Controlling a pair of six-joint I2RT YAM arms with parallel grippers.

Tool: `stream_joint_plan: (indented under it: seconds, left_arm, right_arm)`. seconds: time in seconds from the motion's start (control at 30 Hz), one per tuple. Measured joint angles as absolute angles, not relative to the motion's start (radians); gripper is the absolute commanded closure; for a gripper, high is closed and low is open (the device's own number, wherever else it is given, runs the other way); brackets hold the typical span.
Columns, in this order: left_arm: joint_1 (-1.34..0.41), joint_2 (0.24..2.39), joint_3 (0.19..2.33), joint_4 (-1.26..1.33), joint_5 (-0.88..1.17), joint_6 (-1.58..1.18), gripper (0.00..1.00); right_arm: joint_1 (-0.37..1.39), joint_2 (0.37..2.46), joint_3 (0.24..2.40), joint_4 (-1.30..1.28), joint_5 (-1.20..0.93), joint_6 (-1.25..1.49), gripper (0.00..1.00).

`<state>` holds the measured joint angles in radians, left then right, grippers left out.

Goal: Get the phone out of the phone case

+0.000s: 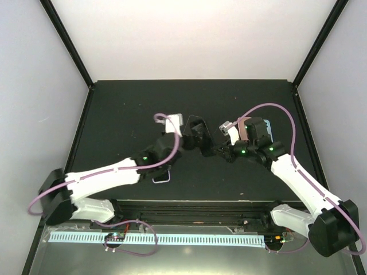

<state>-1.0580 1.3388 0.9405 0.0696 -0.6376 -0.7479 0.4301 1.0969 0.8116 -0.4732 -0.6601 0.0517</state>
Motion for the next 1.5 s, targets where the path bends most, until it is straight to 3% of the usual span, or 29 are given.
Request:
stream_joint_plan:
  seconds: [0.17,0.3,0.53,0.67,1.03,1.23,1.5]
  left_arm:
    - [-0.897,1.013,0.666,0.217,-0.336,-0.606,0.02]
    - [-0.857,0.819,0.527,0.265,-0.125,-0.51,0.11]
    - [-0.856,0.648,0.363,0.4,0.116,-0.434,0.14]
    - [-0.856,0.677,0.331,0.49,0.218,-0.442,0.18]
    - [-0.856,0.973,0.371,0.769,0.429,-0.553,0.45]
    - [-0.856,1.056,0.416,0.896,0.479,-0.604,0.67]
    - [-0.851,1.122,0.44,0.99,0.512,-0.646,0.83]
  right_arm:
    - [0.429,1.045,0.813,-0.533,-0.693,-0.019,0.99]
    - [0.429,0.989,0.818,-0.6,-0.778,-0.094,0.99]
    - [0.43,0.935,0.827,-0.677,-0.981,-0.159,0.99]
    - [0.43,0.934,0.846,-0.704,-1.045,-0.182,0.99]
    - [0.43,0.931,0.854,-0.737,-1.087,-0.204,0.99]
    - [0.43,0.908,0.843,-0.729,-1.087,-0.195,0.99]
    - [0.43,0.901,0.832,-0.691,-1.102,-0.167,0.99]
